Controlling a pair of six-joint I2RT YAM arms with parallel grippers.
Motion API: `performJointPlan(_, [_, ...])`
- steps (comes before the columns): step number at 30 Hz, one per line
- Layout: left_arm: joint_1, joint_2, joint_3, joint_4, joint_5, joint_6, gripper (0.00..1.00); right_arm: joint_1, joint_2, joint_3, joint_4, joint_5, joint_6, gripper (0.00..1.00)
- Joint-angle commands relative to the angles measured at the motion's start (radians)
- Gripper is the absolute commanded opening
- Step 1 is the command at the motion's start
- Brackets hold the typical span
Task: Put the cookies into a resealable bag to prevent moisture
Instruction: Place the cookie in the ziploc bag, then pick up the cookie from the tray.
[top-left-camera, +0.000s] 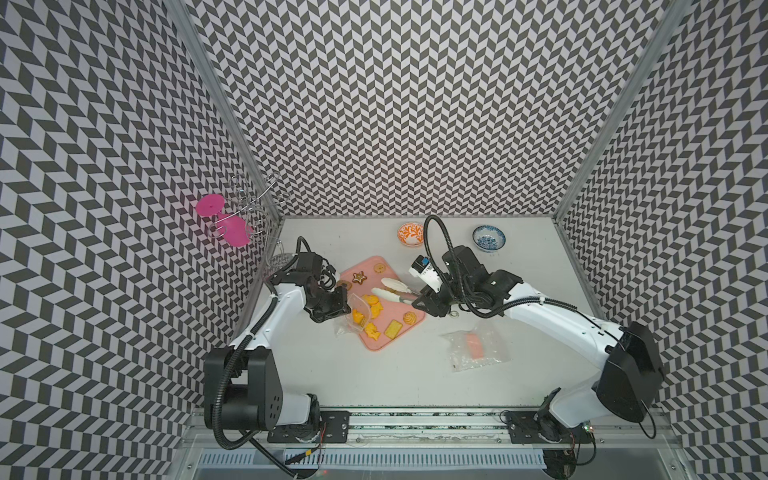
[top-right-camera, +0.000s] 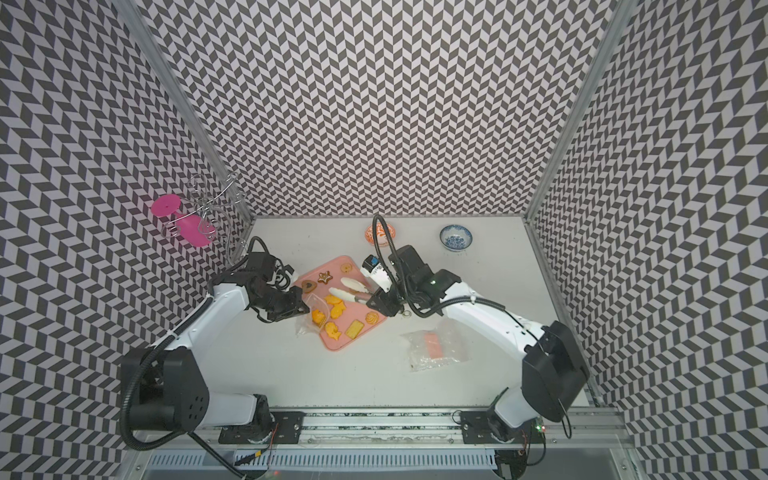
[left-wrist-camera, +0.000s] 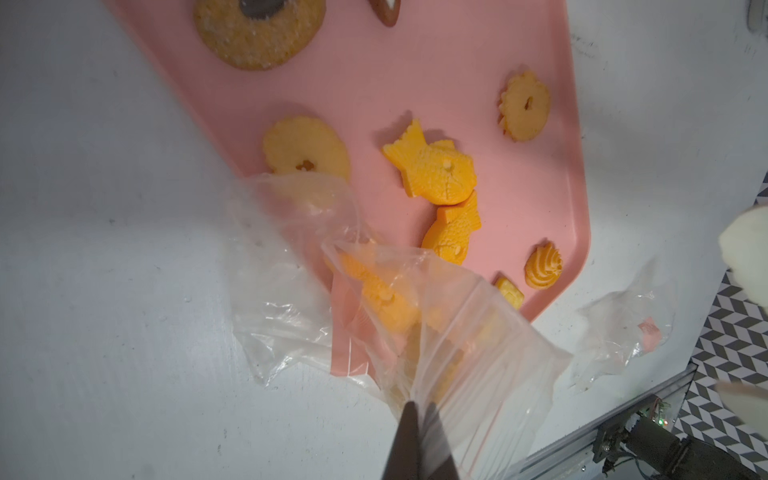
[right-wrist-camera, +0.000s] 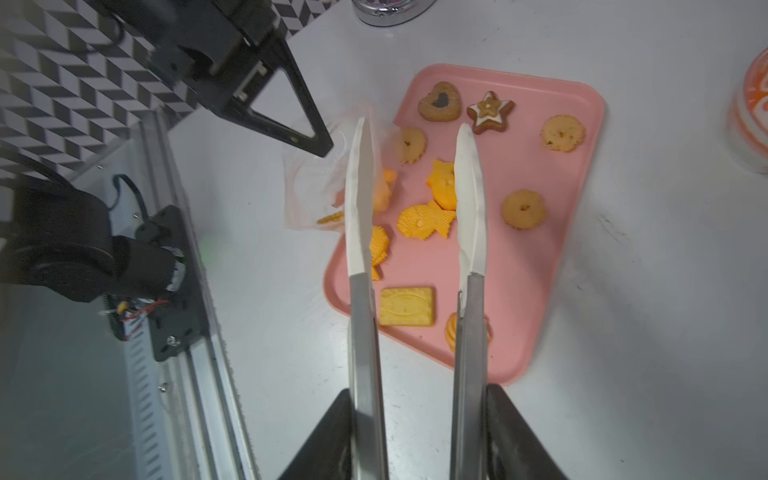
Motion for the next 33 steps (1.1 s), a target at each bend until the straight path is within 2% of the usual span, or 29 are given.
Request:
performJointPlan(1, [0.008, -0.032, 0.03, -0.034, -0.04, 0.01, 0.0, 0.023, 0.031, 0.019, -0.075, 0.094, -0.159, 0.48])
performJointPlan(3, [0.011, -0.035, 0.026, -0.038, -0.047, 0.011, 0.0, 0.062, 0.055, 0.022, -0.08, 0.143, -0.217, 0.49])
performJointPlan(5, [0.013, -0.04, 0.025, -0.04, -0.046, 0.011, 0.0, 0.088, 0.075, 0.022, -0.058, 0.13, -0.237, 0.51])
performJointPlan(11, [0.029, -0.041, 0.023, -0.039, -0.05, 0.016, 0.0, 0.153, 0.15, 0.047, -0.039, 0.083, -0.187, 0.54])
performJointPlan(17, [0.035, -0.042, 0.016, -0.039, -0.044, 0.022, 0.0, 0.186, 0.21, 0.063, -0.031, 0.13, -0.116, 0.54])
performJointPlan(24, [0.037, -0.054, 0.014, -0.046, -0.041, 0.021, 0.0, 0.223, 0.279, 0.111, -0.057, 0.197, -0.071, 0.53])
performJointPlan(33, [0.037, -0.055, -0.004, -0.037, -0.038, 0.024, 0.0, 0.254, 0.289, 0.142, -0.113, 0.294, -0.077, 0.43])
